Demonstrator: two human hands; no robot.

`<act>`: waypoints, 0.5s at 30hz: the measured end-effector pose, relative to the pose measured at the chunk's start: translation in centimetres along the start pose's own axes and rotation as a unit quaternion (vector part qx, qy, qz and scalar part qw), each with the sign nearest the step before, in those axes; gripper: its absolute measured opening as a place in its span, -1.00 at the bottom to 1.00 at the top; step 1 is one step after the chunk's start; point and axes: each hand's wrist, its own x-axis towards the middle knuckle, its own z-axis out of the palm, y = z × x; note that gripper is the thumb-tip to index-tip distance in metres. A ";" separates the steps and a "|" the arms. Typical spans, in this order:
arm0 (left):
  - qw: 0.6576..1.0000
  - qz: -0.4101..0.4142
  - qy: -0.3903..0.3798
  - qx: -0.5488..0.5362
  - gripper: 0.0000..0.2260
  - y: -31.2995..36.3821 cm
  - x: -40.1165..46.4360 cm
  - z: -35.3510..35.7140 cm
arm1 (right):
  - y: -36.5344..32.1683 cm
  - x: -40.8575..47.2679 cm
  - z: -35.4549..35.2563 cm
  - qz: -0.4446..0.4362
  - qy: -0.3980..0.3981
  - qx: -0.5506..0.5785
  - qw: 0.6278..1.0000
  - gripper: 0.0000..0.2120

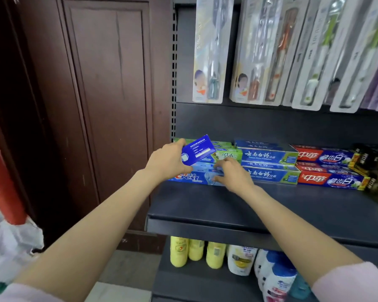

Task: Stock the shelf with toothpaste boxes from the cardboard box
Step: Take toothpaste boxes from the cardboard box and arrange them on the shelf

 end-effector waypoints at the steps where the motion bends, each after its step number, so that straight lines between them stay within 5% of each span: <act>1: 1.000 0.008 -0.005 0.004 -0.50 0.1 0.1 0.0 | -0.2 0.0 -0.6 0.000 -0.006 0.095 0.995 -0.59; 2: 1.000 0.017 -0.007 0.012 -0.49 0.2 0.2 0.0 | -0.5 -0.2 -1.3 0.005 -0.019 0.234 0.972 -0.58; 4: 0.999 0.037 -0.005 0.032 -0.48 0.6 0.4 0.1 | -1.2 -0.9 -2.6 0.024 -0.047 0.492 0.869 -0.61; 8: 0.997 0.073 -0.008 0.014 -0.45 2.1 0.7 0.8 | -0.9 -1.8 -3.3 0.051 -0.017 0.613 0.788 -0.73; 11: 0.995 0.078 0.023 -0.062 -0.50 3.6 1.1 0.5 | 0.0 -2.1 -4.3 0.067 -0.006 0.723 0.688 -0.69; 13: 0.986 0.075 0.043 -0.141 -0.57 4.6 1.6 0.4 | 0.8 -2.3 -4.9 0.076 -0.017 0.727 0.682 -0.65; 15: 0.961 0.045 0.022 -0.272 -0.60 6.2 1.9 0.6 | 1.6 -2.7 -5.1 0.080 -0.062 0.658 0.746 -0.70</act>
